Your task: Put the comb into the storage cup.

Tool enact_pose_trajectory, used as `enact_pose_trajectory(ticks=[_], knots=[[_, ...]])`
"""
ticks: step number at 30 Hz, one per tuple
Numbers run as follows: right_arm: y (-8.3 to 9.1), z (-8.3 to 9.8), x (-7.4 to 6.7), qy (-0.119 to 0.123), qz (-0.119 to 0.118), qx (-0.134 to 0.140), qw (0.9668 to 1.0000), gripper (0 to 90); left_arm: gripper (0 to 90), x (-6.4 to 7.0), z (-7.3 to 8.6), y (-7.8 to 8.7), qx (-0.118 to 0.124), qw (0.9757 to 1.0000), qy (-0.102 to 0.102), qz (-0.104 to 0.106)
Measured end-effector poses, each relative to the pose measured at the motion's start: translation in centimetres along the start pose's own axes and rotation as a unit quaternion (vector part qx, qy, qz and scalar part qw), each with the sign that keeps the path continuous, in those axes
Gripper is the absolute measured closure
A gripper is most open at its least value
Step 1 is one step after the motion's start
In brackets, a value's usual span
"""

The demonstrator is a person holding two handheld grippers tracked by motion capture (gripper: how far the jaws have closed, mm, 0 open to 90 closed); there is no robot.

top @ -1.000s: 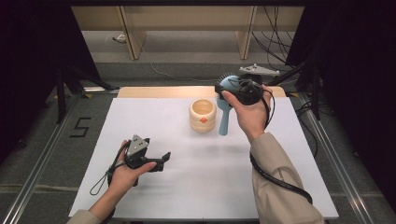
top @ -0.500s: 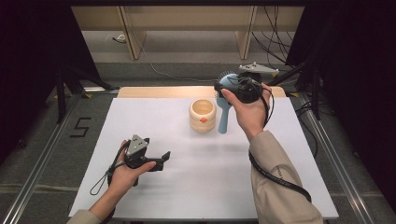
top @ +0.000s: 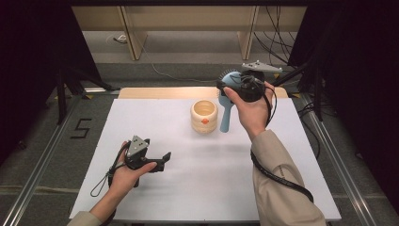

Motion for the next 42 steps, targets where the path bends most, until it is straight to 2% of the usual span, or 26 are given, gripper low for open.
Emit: enact_pose_trajectory(ticks=[42], knots=[[-0.8, -1.6, -0.9, 0.002, -0.002, 0.012, 0.9999, 21.9, 2.4, -0.1, -0.2, 0.1, 0.005, 1.0, 0.001, -0.002]])
Point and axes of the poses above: each handheld gripper's, and its own axes: y roughly backward along the jaws, z roughly out of its underside, x roughly to its right, the point moved 5 cm from there along -y, roughly forward along the jaws, and after that the axes turned 15 degrees about -y, right-handed, at the moved point
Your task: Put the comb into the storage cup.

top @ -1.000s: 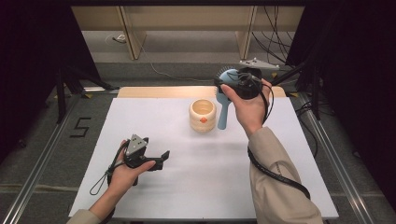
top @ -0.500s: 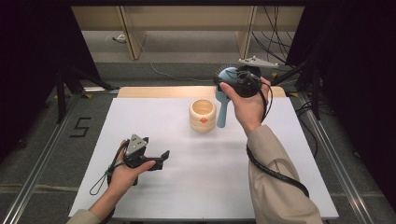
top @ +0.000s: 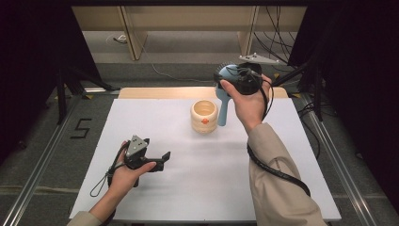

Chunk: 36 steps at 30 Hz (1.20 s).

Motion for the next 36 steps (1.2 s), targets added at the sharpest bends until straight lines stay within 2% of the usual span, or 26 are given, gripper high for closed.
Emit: enact_pose_trajectory(ticks=[36], knots=[[-0.53, -0.74, -0.4, 0.004, -0.007, 0.011, 0.9999, 21.9, 2.5, -0.05, 0.02, -0.02, -0.001, 1.0, 0.0, 0.0]])
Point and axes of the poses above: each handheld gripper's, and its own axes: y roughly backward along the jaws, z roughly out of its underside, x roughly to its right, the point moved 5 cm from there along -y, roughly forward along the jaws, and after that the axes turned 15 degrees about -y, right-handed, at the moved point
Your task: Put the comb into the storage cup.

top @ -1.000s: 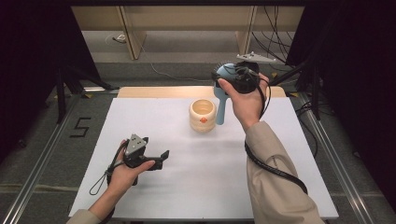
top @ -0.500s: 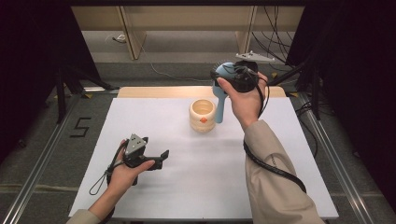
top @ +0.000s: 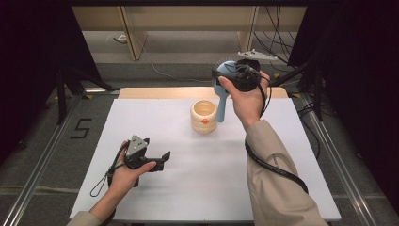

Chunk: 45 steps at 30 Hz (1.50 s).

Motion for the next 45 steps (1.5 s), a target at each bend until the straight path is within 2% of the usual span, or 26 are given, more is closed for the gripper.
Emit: enact_pose_trajectory(ticks=[23, 45], knots=[[-0.1, -0.6, -0.1, -0.001, 0.001, 0.009, 1.0, 21.9, 2.5, 0.0, 0.0, 0.0, 0.0, 1.0, 0.001, 0.0], [-0.5, -1.3, -1.1, 0.003, -0.007, 0.024, 0.9997, 21.9, 2.6, -0.1, 0.0, 0.0, 0.001, 1.0, 0.001, -0.001]])
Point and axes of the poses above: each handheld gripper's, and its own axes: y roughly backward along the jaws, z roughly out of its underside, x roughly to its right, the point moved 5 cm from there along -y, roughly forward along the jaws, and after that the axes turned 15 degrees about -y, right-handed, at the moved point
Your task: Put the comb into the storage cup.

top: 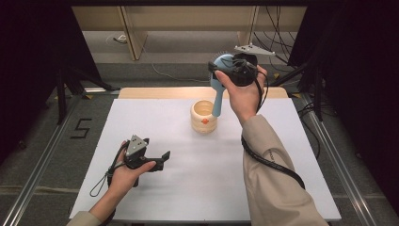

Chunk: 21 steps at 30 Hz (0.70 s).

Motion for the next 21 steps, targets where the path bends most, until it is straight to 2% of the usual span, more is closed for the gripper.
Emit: enact_pose_trajectory(ticks=[21], knots=[[-0.93, -0.13, -0.29, -0.006, -0.003, 0.002, 1.0, 21.9, 2.6, -0.02, -0.02, 0.03, 0.001, 1.0, -0.001, 0.0]])
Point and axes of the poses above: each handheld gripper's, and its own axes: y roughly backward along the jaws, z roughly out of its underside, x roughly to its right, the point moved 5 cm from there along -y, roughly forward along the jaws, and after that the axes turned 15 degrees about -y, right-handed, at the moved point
